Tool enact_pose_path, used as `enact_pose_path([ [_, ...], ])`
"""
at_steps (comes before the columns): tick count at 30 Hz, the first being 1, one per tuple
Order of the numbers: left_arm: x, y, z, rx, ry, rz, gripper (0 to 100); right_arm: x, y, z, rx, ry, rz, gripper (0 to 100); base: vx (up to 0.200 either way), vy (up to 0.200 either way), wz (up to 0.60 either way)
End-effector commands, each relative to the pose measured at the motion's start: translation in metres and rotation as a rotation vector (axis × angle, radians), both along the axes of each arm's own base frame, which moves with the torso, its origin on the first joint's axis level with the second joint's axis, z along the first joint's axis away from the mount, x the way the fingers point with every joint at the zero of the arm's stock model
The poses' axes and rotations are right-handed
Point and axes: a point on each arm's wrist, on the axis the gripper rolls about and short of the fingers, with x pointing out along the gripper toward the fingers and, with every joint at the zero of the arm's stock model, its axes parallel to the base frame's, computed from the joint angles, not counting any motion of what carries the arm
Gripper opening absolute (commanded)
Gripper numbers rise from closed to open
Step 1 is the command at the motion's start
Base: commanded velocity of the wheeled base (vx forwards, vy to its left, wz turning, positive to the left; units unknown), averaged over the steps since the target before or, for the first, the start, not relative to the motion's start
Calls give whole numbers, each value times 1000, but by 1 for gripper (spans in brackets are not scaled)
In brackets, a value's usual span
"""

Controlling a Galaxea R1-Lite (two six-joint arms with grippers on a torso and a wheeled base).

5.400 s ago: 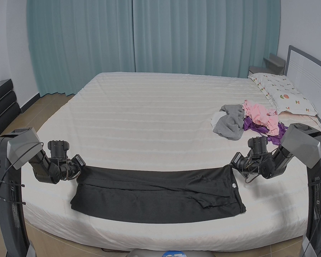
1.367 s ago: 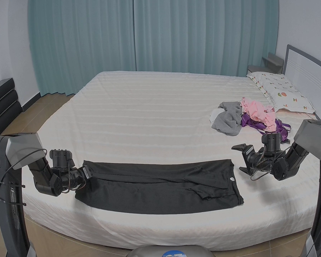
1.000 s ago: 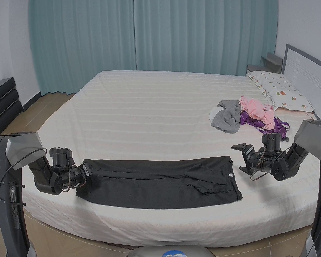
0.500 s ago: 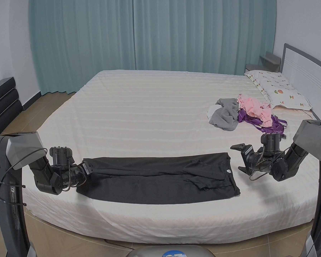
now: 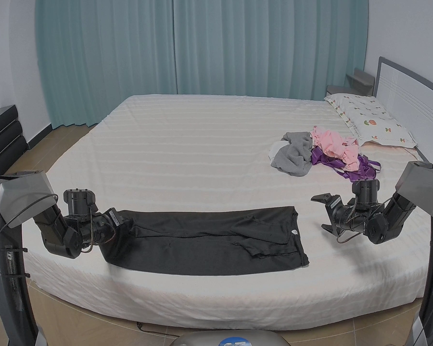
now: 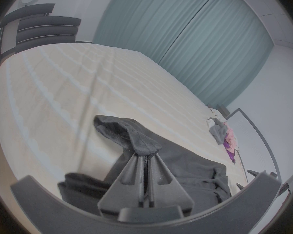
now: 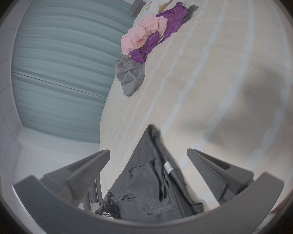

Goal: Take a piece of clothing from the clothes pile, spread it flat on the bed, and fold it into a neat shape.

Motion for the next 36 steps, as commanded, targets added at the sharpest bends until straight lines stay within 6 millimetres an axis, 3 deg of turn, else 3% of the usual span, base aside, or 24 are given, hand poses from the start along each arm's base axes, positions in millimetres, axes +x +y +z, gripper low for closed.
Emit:
enact_pose_path([
  [1, -8, -14, 23, -1, -42, -30, 0, 0, 0, 0, 1, 1, 2, 100, 0, -200, 0],
  [13, -13, -58, 38, 43, -81, -69, 0, 0, 0, 0, 1, -1, 2, 100, 0, -200, 0],
  [17, -17, -83, 44, 51, -93, -120, 0, 0, 0, 0, 0, 1, 1, 100, 0, -200, 0],
  [19, -17, -83, 44, 51, -93, -120, 0, 0, 0, 0, 0, 1, 1, 100, 0, -200, 0],
  [20, -16, -101, 48, 61, -96, -148, 0, 0, 0, 0, 0, 1, 1, 100, 0, -200, 0],
  [29, -13, -154, 57, 82, -70, -243, 0, -1, 0, 0, 1, 2, 2, 100, 0, -200, 0],
  [36, -2, -186, 29, 132, -41, -239, 0, -1, 0, -1, -1, 3, 3, 100, 0, -86, 0],
])
